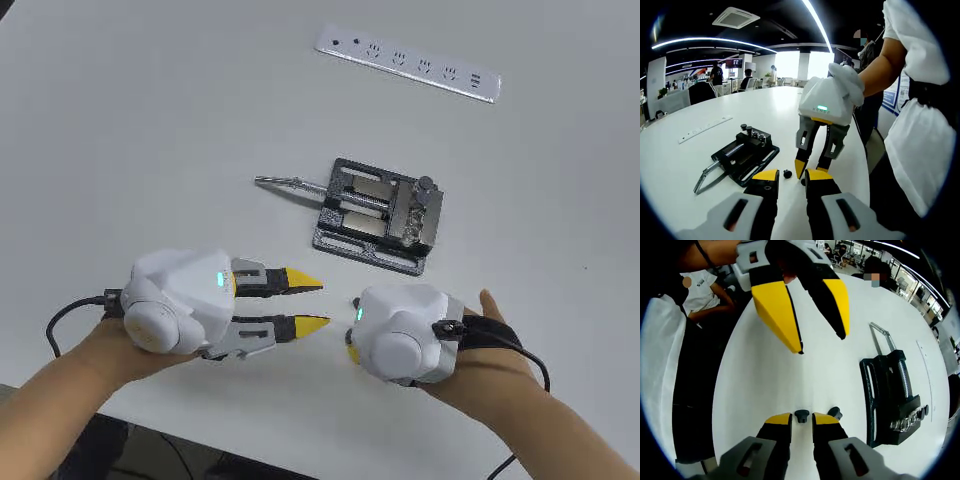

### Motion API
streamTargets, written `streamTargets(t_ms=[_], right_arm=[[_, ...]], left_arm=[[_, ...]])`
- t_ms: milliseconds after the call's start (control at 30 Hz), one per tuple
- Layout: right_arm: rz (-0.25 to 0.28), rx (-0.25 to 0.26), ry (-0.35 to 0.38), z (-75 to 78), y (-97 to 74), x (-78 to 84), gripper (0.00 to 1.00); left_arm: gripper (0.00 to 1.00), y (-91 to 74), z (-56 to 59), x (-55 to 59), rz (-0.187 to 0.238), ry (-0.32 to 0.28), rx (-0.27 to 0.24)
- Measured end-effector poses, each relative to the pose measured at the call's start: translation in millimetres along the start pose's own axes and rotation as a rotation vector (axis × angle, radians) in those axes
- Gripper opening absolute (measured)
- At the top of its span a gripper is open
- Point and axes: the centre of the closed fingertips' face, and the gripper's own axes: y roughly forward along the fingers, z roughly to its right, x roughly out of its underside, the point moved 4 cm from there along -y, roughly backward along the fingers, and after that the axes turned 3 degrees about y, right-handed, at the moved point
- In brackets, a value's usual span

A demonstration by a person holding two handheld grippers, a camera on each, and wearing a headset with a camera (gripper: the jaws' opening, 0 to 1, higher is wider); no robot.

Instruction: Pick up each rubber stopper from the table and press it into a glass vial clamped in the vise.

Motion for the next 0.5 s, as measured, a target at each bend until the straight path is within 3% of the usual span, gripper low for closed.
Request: streamTargets(t_ms=[500], right_arm=[[-0.016,-0.008,-0.006,-0.1,7.9,2.8,0.13]], left_arm=[[0.17,0.2,2.4,4.8,0.003,-0.015,0.0]])
